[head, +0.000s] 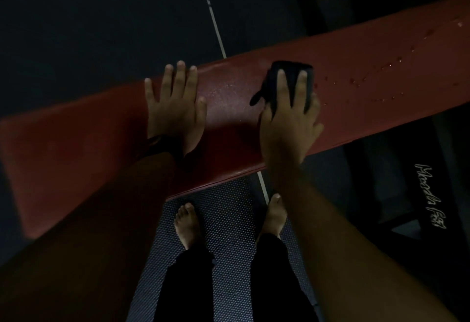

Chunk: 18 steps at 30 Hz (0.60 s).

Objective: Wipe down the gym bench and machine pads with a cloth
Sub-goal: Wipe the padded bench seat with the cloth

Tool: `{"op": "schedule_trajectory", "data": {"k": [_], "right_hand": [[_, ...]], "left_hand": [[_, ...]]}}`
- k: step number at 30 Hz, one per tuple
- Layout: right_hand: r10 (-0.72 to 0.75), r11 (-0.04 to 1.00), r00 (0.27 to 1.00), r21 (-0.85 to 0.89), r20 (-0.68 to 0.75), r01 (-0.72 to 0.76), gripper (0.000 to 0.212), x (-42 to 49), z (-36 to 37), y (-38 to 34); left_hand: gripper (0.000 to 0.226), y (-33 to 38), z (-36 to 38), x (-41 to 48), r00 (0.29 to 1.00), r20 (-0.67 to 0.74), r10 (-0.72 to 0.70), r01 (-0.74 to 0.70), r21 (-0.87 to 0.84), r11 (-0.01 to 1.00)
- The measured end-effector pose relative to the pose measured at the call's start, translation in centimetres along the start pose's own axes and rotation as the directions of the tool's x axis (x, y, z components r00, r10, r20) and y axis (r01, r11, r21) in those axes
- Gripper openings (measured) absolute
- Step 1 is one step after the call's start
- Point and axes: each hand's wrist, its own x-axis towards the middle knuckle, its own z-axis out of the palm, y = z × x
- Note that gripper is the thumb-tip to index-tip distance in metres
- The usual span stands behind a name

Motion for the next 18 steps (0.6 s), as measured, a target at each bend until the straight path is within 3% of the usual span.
{"op": "schedule_trajectory", "data": {"k": [2, 4, 7, 9, 11, 13, 15, 17, 18], "right_hand": [[0.069, 0.997, 0.995, -0.019, -0.073, -0.07, 0.067, -2.6, 0.0, -1.4], [0.001, 1.0, 0.998, -0.008, -0.061, -0.001, 0.066, -5.4, 0.6, -3.4], [-0.31, 0.95, 0.951, 0.033, -0.005, 0.31, 0.058, -5.1, 0.9, -4.5], [-0.536, 0.843, 0.843, -0.024, 0.041, 0.537, 0.056, -1.1, 0.6, -3.8], [-0.63, 0.757, 0.77, -0.14, 0.1, 0.638, 0.057, 3.5, 0.1, -2.7], [-0.497, 0.844, 0.852, -0.135, 0.164, 0.519, 0.06, 6.5, -0.7, -1.5], [-0.22, 0.972, 0.969, -0.062, 0.117, 0.228, 0.063, 7.0, -0.9, -0.5], [0.001, 0.998, 0.998, -0.059, 0.059, 0.002, 0.066, 4.7, -0.8, -0.8], [0.037, 0.997, 0.999, -0.066, 0.026, -0.036, 0.068, 3.0, -0.4, -1.3]], "left_hand": [[0.062, 0.1, 0.0, 0.0, 1.0, 0.0, -0.003, 0.003, 0.008, 1.0], [0.063, 0.2, 0.0, 0.0, 1.0, 0.001, -0.001, 0.001, 0.011, 1.0], [0.062, 0.0, -0.1, 0.0, 1.0, -0.002, 0.011, -0.011, 0.007, 1.0], [0.063, 0.0, 0.0, 0.0, 1.0, -0.008, 0.016, -0.016, 0.002, 1.0], [0.064, 0.0, 0.1, 0.1, 1.0, -0.022, 0.011, -0.011, 0.009, 1.0], [0.064, 0.0, 0.1, 0.1, 1.0, -0.019, 0.009, -0.009, 0.009, 1.0], [0.064, 0.1, 0.0, 0.0, 1.0, -0.016, 0.005, -0.005, 0.006, 1.0], [0.064, 0.2, -0.2, 0.1, 1.0, -0.013, 0.0, 0.0, 0.0, 1.0], [0.065, 0.3, -0.2, 0.1, 1.0, -0.011, -0.002, 0.002, -0.005, 1.0]]}}
